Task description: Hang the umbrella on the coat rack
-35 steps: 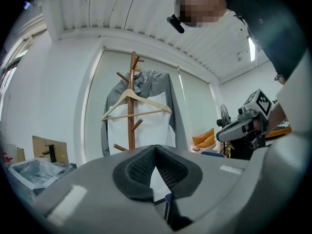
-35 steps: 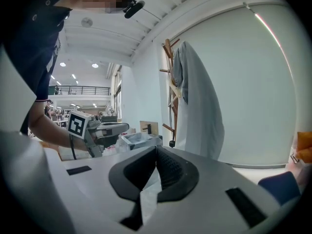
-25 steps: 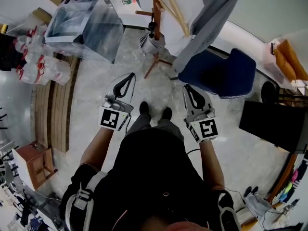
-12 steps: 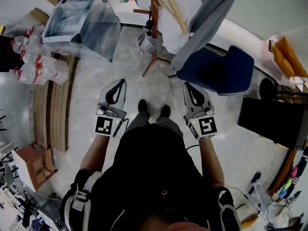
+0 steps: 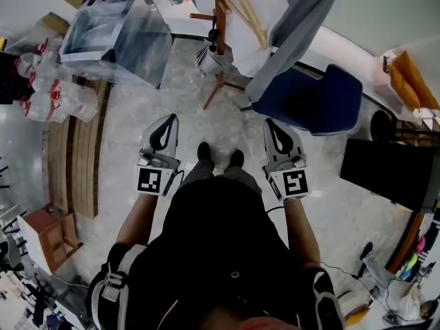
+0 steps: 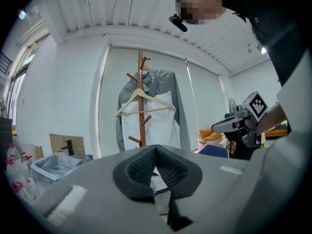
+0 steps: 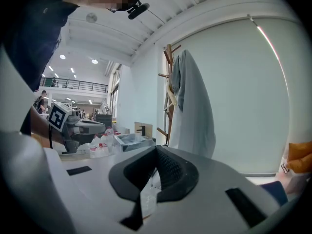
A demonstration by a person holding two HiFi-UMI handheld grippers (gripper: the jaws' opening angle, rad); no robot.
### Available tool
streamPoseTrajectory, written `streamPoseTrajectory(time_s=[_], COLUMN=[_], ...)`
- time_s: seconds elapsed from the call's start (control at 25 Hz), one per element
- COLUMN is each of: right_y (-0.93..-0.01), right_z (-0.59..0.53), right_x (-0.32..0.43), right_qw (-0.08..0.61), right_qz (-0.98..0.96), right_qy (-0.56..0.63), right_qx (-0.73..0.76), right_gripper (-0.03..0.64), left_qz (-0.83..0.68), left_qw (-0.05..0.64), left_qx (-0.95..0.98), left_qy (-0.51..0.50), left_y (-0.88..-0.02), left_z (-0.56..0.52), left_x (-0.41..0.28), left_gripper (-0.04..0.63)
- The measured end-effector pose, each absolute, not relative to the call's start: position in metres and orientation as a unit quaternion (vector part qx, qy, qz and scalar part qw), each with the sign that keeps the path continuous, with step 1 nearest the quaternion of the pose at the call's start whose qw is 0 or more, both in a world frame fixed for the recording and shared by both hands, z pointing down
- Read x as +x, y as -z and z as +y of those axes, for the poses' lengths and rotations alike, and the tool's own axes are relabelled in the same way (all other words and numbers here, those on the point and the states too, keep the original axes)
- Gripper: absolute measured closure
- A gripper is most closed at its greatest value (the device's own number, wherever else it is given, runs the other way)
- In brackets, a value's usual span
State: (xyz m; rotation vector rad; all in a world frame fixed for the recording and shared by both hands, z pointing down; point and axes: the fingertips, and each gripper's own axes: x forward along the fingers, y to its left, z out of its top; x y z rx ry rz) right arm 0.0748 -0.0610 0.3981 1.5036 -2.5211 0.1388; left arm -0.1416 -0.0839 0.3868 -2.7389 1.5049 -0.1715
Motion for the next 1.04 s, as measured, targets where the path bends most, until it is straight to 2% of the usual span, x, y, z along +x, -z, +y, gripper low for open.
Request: streamPoseTrajectory(time_s=[0.8, 1.04], right_y=[-0.388, -0.374], right_z=[-0.061, -0.065], right_x=[0.081, 0.077], right_qw=[0.095, 0.059], right_qz=[-0.834, -0.833], right_qy=[-0.023, -0.009], right_qx=[0.543, 0.549], right_gripper=[0.617, 0.617], left_qz=[0.5, 0.501], left_qw=[0.006, 0.006], left_qx=[-0.865, -0.865], left_qy=[0.041, 0.037], left_y=[-0.379, -0.379], left_z=[-0.094, -0.094], left_x=[-0.143, -0.142], left_gripper=[0.595, 0.597])
